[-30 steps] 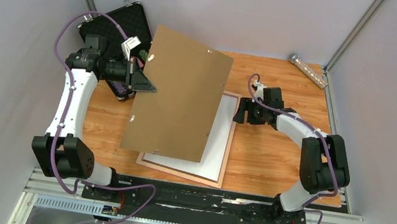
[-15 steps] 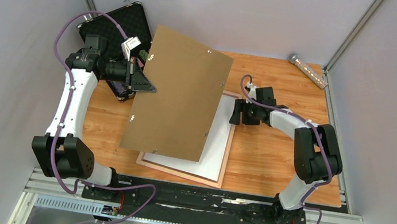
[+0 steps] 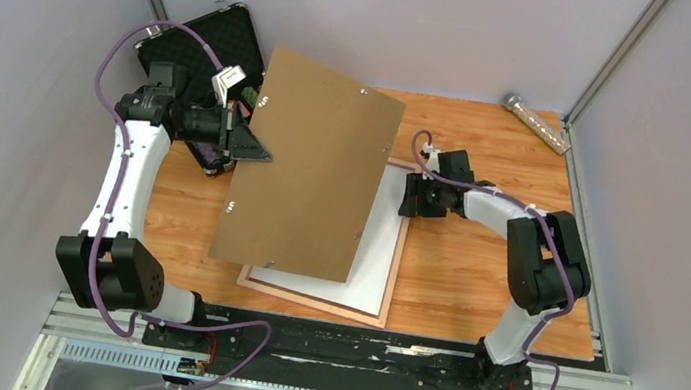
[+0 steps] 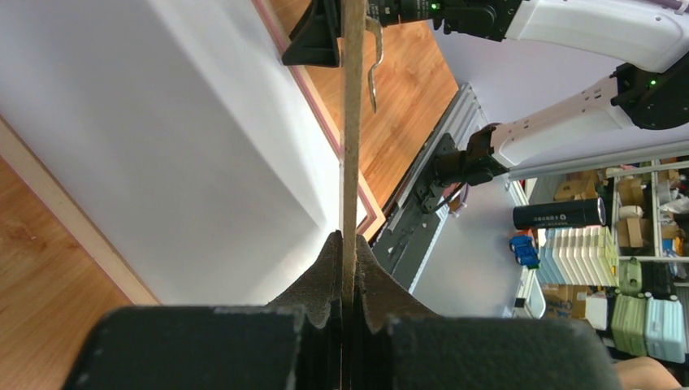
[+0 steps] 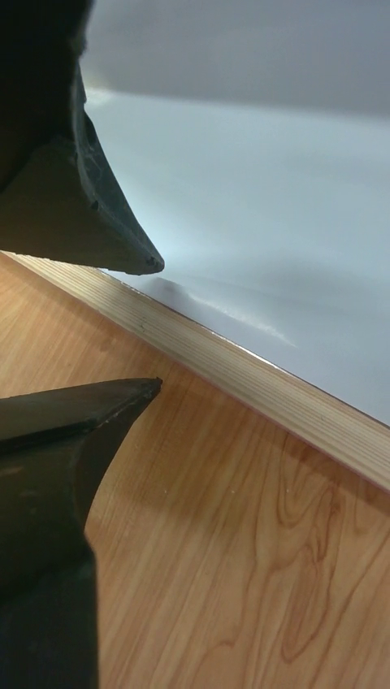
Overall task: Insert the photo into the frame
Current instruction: Move the photo frame to the center of the board.
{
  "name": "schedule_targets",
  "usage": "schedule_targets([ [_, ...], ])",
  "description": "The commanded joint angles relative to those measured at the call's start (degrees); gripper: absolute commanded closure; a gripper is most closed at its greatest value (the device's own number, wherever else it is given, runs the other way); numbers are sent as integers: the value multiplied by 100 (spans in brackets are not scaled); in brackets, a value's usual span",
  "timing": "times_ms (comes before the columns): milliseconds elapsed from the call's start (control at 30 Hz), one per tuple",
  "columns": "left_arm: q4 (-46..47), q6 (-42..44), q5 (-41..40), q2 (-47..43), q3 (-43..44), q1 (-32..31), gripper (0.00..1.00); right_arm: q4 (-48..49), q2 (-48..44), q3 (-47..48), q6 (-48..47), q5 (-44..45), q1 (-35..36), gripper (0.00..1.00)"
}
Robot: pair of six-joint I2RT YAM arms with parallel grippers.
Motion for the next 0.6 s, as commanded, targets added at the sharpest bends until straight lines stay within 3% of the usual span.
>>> schedule_targets([
  [0, 176, -32, 431, -196, 56, 65, 100, -82, 180, 247, -84, 244, 44, 49],
  [300, 176, -4, 434, -243, 25, 63, 100, -249, 408, 472, -155, 458, 42, 64],
  [567, 159, 7, 460, -245, 2, 64, 100, -380, 297, 573, -197, 529, -254, 71],
])
